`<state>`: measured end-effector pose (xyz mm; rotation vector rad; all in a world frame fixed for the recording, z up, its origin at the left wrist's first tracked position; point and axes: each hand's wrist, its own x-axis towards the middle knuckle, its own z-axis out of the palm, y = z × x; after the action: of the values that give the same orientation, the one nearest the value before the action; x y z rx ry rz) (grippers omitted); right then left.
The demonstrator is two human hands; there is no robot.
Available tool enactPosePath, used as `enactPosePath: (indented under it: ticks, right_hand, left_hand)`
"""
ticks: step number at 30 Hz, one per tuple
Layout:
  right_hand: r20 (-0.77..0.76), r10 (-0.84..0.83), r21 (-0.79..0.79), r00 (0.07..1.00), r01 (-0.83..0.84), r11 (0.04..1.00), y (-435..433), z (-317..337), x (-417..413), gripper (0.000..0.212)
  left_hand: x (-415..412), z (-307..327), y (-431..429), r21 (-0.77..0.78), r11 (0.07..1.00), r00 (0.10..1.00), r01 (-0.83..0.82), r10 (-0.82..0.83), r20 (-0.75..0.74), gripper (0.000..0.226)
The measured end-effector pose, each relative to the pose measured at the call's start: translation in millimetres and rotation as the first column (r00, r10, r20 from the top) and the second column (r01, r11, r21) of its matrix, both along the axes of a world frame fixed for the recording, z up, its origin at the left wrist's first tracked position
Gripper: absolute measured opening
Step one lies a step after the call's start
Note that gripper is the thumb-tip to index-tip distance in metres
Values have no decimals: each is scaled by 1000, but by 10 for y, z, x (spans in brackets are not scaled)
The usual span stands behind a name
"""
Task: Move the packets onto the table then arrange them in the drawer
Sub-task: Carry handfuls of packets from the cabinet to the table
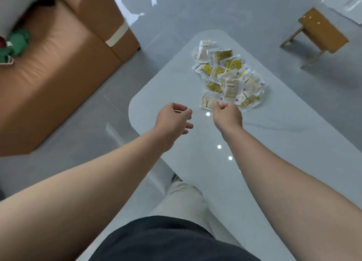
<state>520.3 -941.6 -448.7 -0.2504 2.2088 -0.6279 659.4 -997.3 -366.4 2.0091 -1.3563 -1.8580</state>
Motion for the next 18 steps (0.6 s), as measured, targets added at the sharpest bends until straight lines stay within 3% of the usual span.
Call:
enactPosePath:
  ticks: [4, 9, 13, 18]
  right_hand:
    - [76, 153, -88, 985, -146, 985, 29, 292, 883, 31]
    - [120, 482, -111, 868, -470, 875, 139, 558, 2019, 33]
    - [72, 749, -113, 659, -741, 662, 416, 705, 3019, 35]
    - [30, 941, -106, 337, -935, 339, 1213, 969, 4352, 38]
  left_hand:
    - [864, 342, 351, -34, 996, 996, -81, 82, 18, 10]
    - [2184, 479, 935, -29, 917, 916, -398, 399, 32, 7]
    - [3225, 516, 1674, -51, 761, 761, -647, 649, 18, 6]
    - [4268, 638, 2932, -38, 483, 484, -875, 872, -67, 7]
